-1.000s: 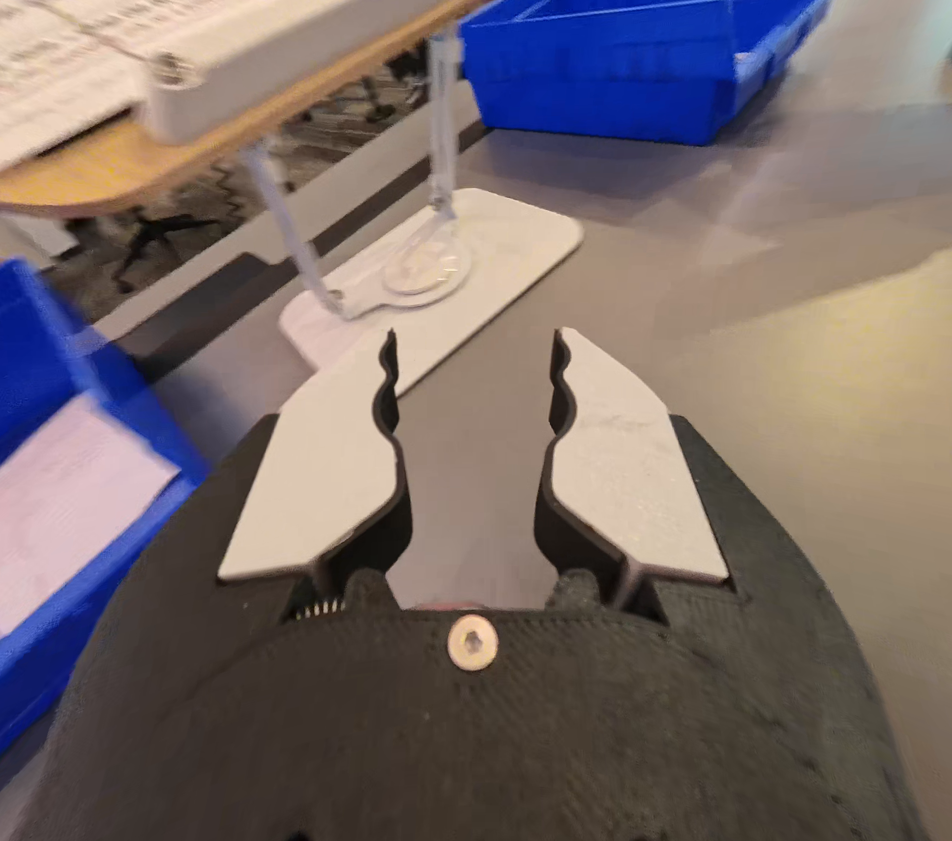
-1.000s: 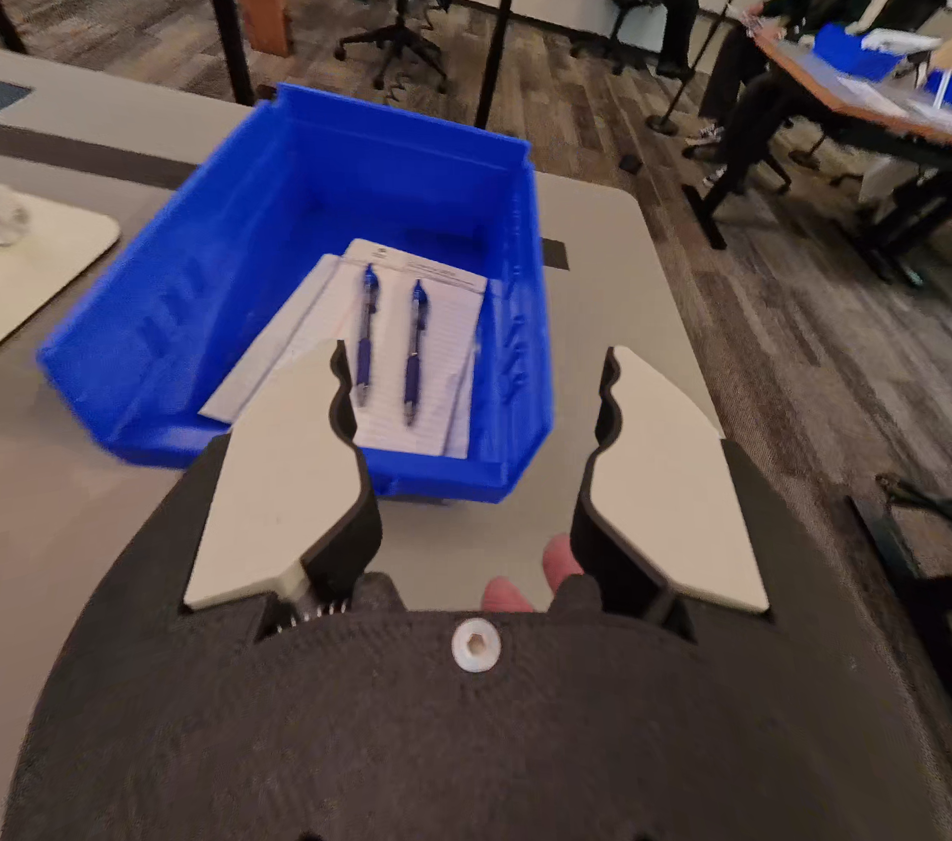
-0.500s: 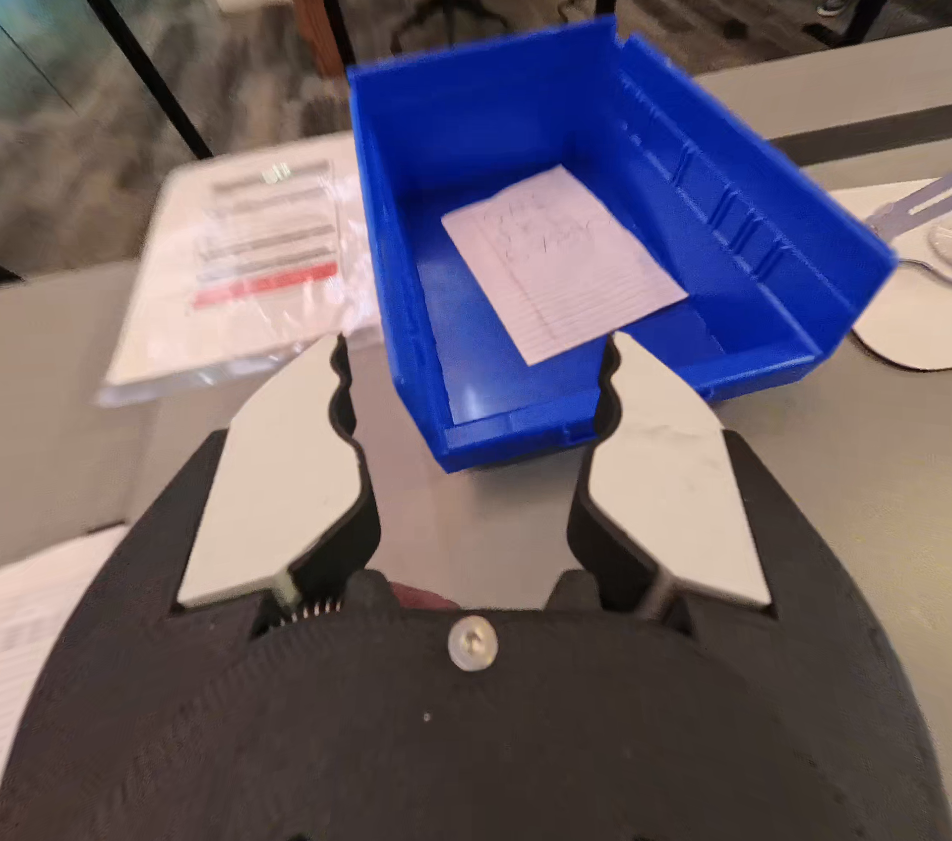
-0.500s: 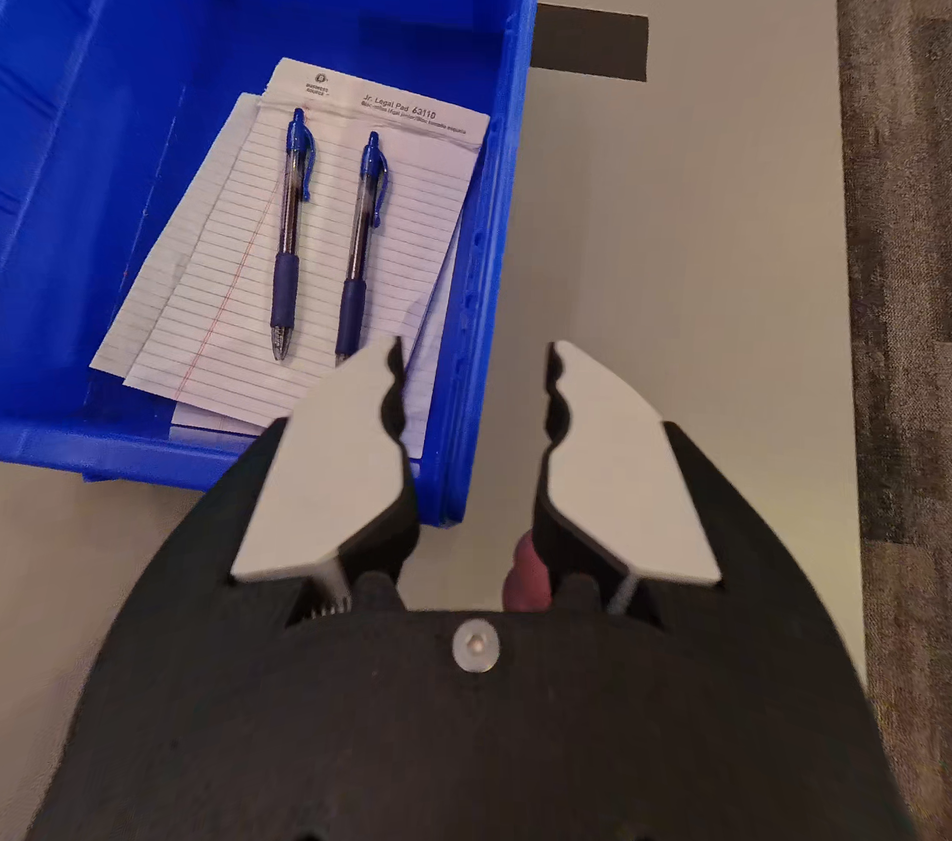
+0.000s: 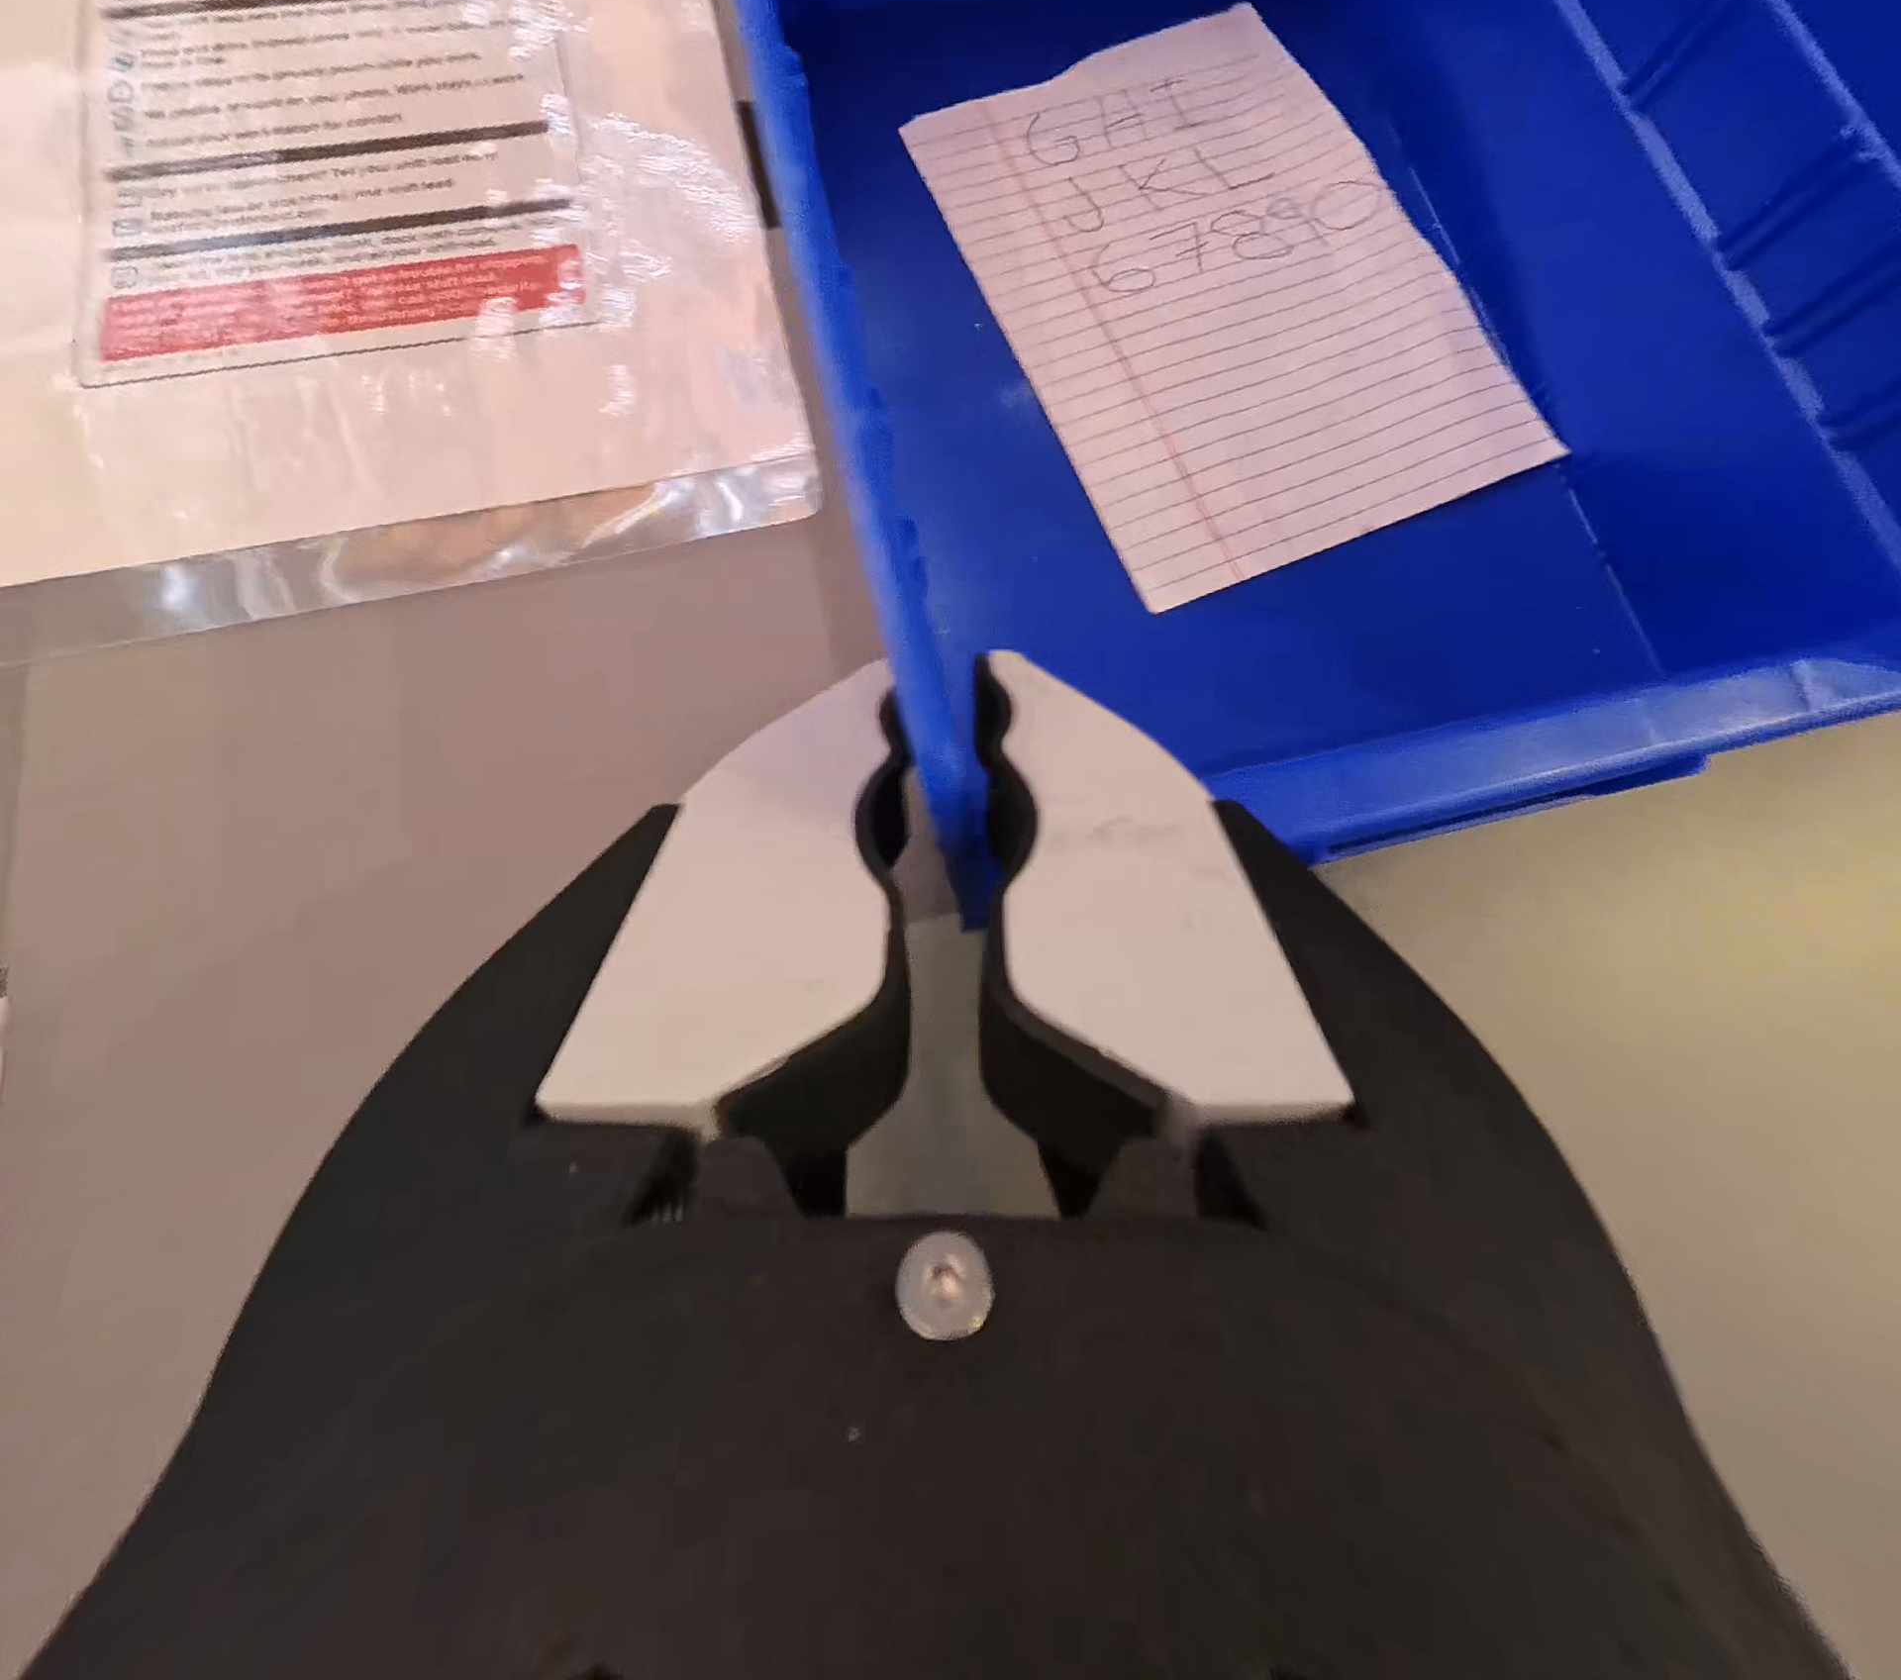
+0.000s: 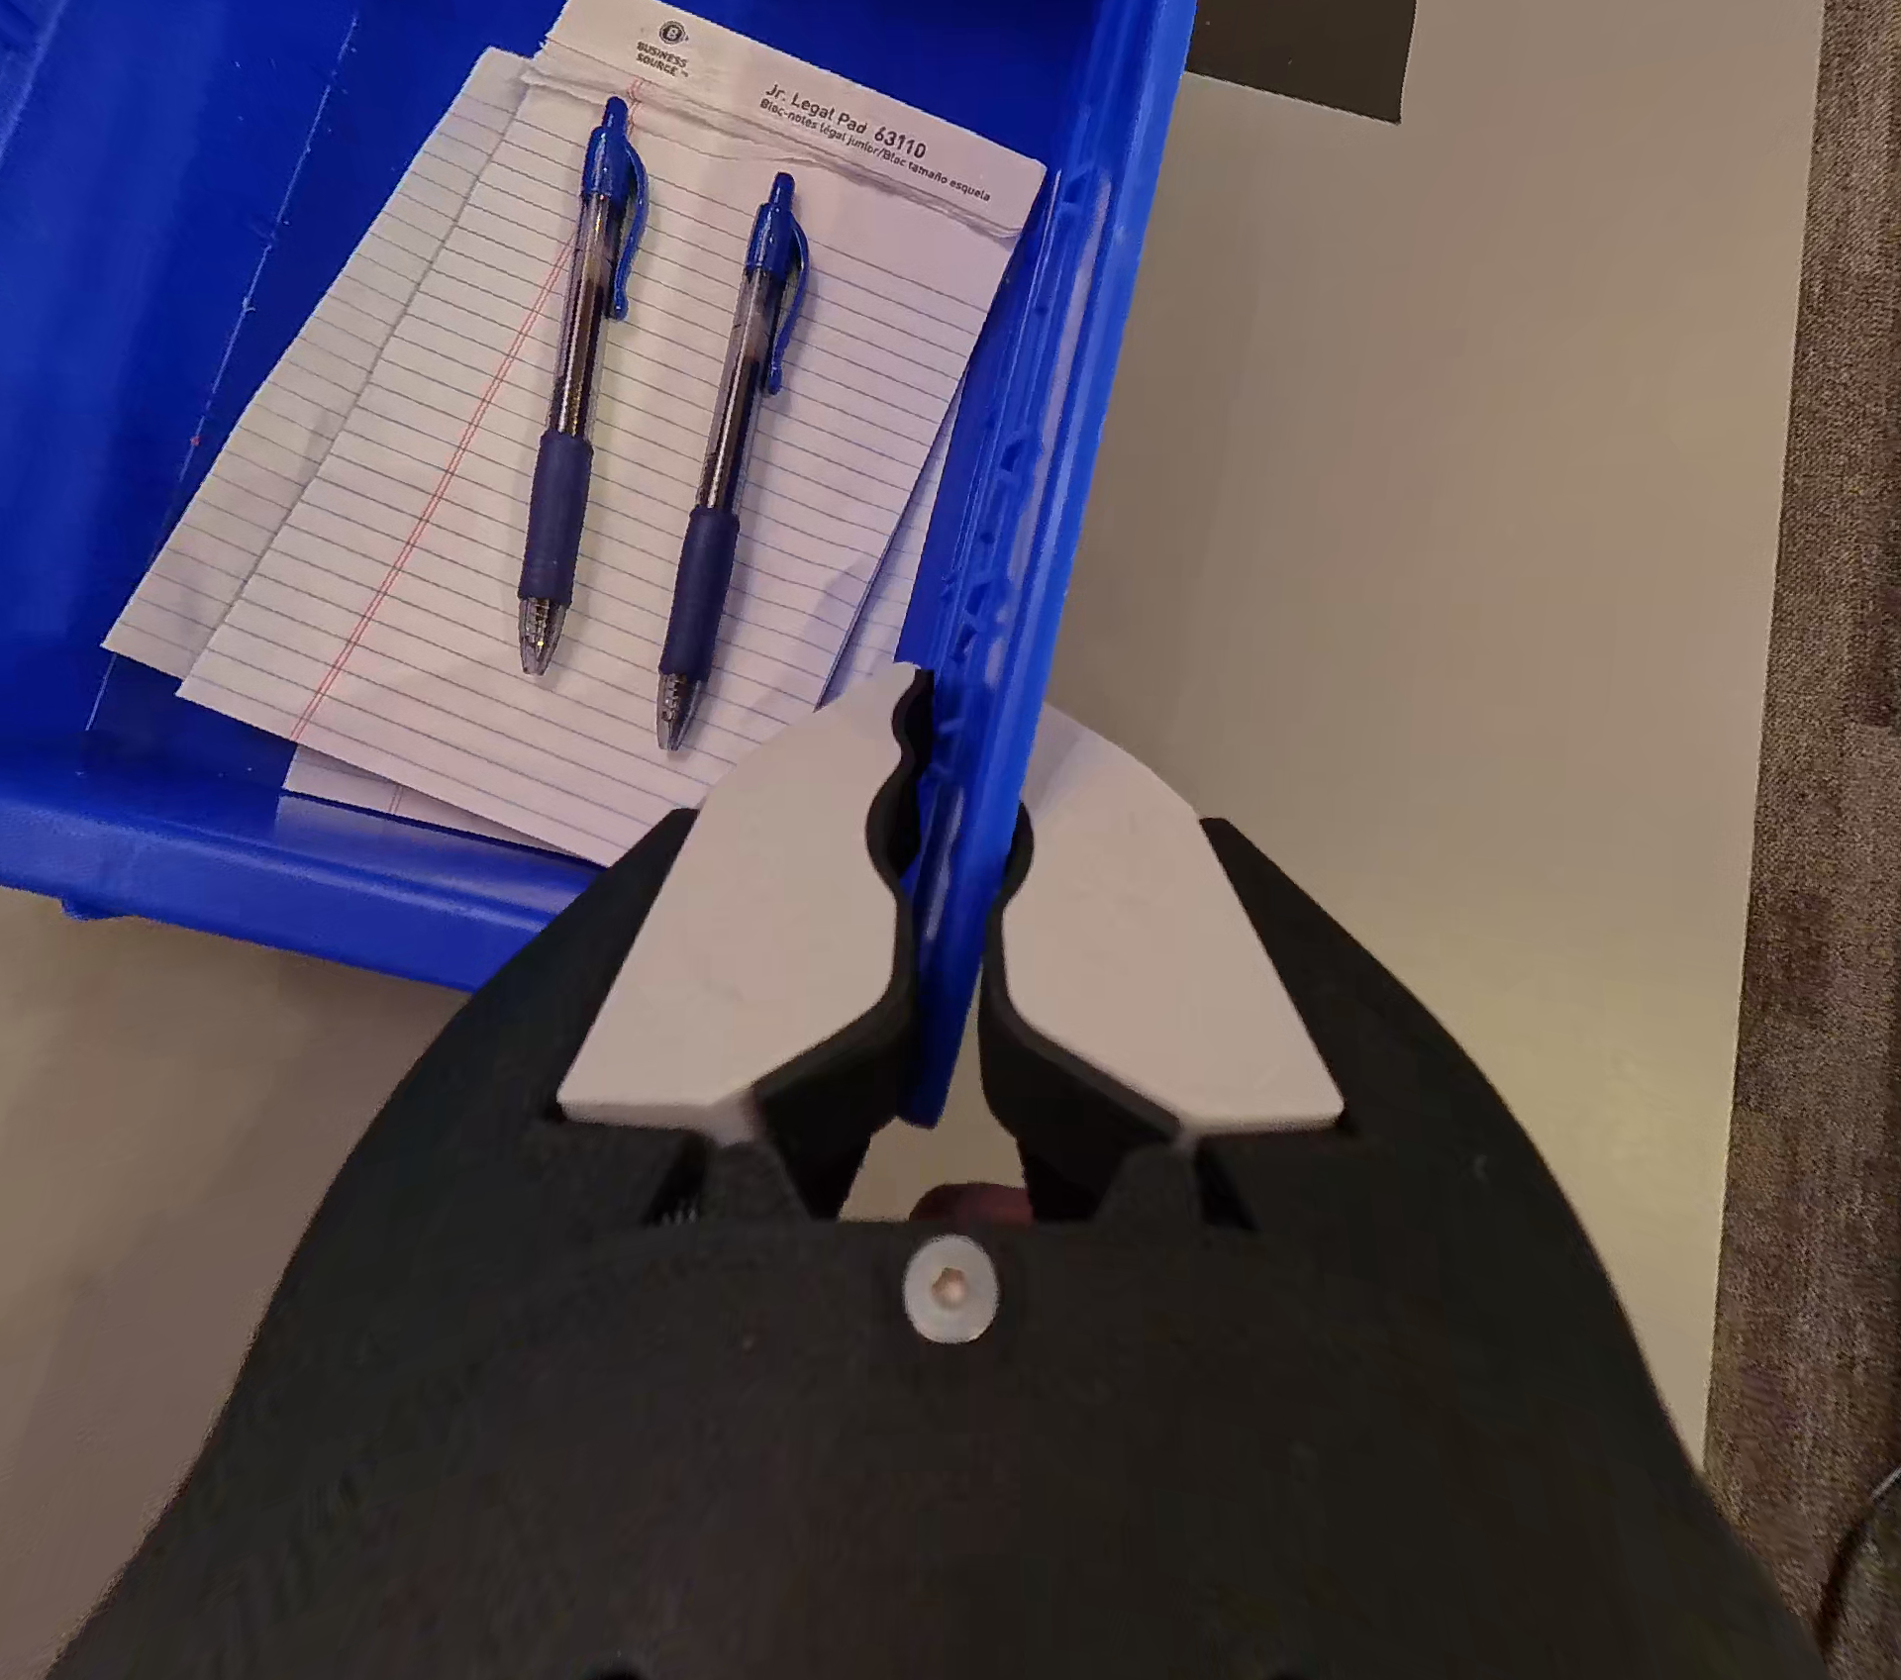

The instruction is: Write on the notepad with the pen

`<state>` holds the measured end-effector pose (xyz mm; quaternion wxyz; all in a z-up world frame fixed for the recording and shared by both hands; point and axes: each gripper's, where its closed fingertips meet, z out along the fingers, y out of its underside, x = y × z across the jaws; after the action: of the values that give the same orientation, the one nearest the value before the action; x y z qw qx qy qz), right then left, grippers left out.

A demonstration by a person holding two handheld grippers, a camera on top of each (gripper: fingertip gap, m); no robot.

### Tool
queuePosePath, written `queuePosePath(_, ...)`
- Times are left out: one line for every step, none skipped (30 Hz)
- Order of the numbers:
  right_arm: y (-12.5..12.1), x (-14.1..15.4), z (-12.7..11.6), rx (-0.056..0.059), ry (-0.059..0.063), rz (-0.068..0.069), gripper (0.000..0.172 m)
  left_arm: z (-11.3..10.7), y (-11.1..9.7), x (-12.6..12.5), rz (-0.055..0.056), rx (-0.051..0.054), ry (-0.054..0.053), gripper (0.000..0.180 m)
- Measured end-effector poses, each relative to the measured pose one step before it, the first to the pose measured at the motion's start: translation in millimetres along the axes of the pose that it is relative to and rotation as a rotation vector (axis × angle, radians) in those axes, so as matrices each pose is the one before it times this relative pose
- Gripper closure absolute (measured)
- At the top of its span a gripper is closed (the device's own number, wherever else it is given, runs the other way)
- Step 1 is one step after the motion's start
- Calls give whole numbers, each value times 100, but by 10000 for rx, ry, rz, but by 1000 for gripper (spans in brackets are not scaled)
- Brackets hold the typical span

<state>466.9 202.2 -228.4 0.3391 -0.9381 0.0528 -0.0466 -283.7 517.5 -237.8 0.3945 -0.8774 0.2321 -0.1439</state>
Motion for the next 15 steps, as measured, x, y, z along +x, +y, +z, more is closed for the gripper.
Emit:
queuePosePath(12,2,11,-31,21,-44,165,-3,-66,-221,150,1,-81,173)
queuePosePath(2,-8,3,-28,21,-57,165,35,-20,-84,15,-39,-13,173)
queuePosePath(8,11,11,-23,18,-45,165,27,-36,-128,35,-22,-72,174)
queuePosePath(10,-7,3,-37,7,0,165,32,-30,-148,-6,-22,-65,175)
queuePosePath(19,-15,-10,-45,-18,38,165,37,-35,-95,-23,-22,-12,176)
queuePosePath(15,-22,-3,-50,-38,65,165,38,-45,-70,-63,22,41,176)
queuePosePath(29,-30,-12,-57,-43,95,165,32,-36,-108,-154,42,43,176)
queuePosePath(38,-75,-25,-91,-53,92,165,3,-17,-111,-139,40,62,176)
queuePosePath(46,-59,-19,-111,-8,4,165,-16,-7,-101,-69,17,49,177)
queuePosePath(63,-54,-36,-109,15,-26,165,-66,-5,-105,28,11,29,177)
queuePosePath(45,-68,-38,-86,-17,39,165,-111,-54,-110,-4,59,19,177)
queuePosePath(63,-102,-42,-73,-49,62,165,-146,-48,-60,-19,58,25,176)
queuePosePath(93,-125,-63,-85,-43,24,165,-165,-22,-29,75,-14,12,176)
queuePosePath(73,-108,-62,-82,-17,-26,165,-195,-12,-19,97,-24,5,176)
queuePosePath(47,-88,-74,-58,-1,-34,165,-212,-82,-19,25,30,16,176)
